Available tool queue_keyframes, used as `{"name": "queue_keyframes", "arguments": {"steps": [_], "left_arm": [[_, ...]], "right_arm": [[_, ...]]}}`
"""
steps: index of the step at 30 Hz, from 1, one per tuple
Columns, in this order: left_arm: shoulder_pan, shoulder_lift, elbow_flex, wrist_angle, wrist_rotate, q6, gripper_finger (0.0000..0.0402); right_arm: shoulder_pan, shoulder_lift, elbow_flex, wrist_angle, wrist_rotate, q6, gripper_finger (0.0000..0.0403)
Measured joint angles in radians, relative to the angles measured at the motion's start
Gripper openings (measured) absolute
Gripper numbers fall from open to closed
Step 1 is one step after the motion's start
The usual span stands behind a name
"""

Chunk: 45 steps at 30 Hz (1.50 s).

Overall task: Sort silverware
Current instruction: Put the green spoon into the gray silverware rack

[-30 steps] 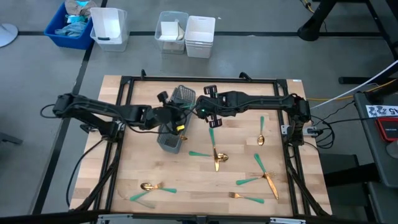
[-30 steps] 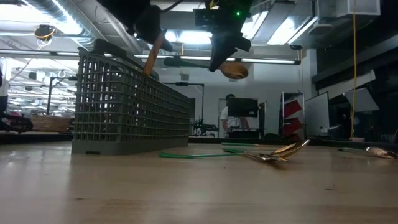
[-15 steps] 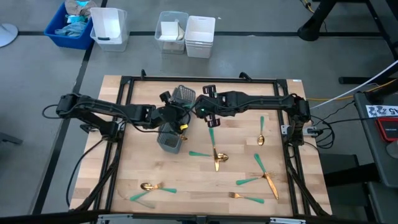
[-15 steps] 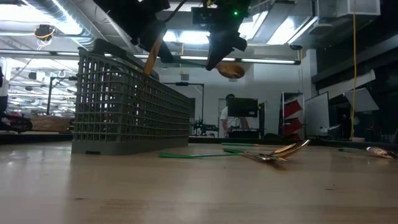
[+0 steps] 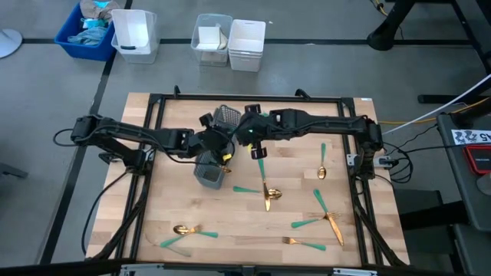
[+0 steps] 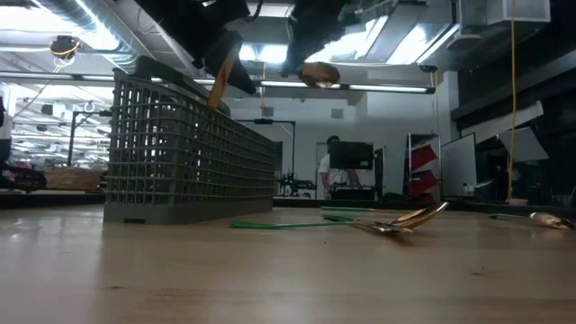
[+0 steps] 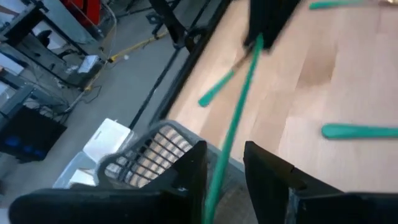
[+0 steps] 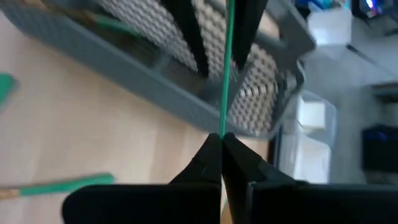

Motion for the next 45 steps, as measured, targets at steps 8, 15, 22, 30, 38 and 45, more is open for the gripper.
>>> {"name": "queue_keyframes", "arguments": {"steps": [8, 15, 22, 30, 38, 45], "left_arm": [[0.000, 0.000, 0.000, 0.000, -0.008, 0.000, 0.0095], [0.000, -0.005, 0.000, 0.002, 0.000, 0.005, 0.0095], [0.000, 0.001, 0.000, 0.001, 0.007, -0.004, 0.0095], [0.000, 0.006, -0.005, -0.015, 0.031, -0.009, 0.0095], [-0.002, 0.003, -0.002, -0.004, 0.025, -0.009, 0.0095], [-0.007, 0.002, -0.002, -0.004, 0.024, -0.008, 0.0095]], "right_arm": [[-0.002, 0.000, 0.063, -0.023, -0.069, 0.000, 0.0003], [-0.003, 0.000, 0.062, -0.049, -0.056, 0.031, 0.0003], [-0.003, 0.000, 0.080, -0.059, -0.092, 0.037, 0.0003], [-0.001, -0.008, 0.148, -0.008, -0.142, 0.048, 0.0002], [-0.003, -0.003, 0.238, -0.030, -0.146, 0.043, 0.0002], [-0.003, -0.002, 0.248, -0.103, -0.142, 0.040, 0.0002]]}}
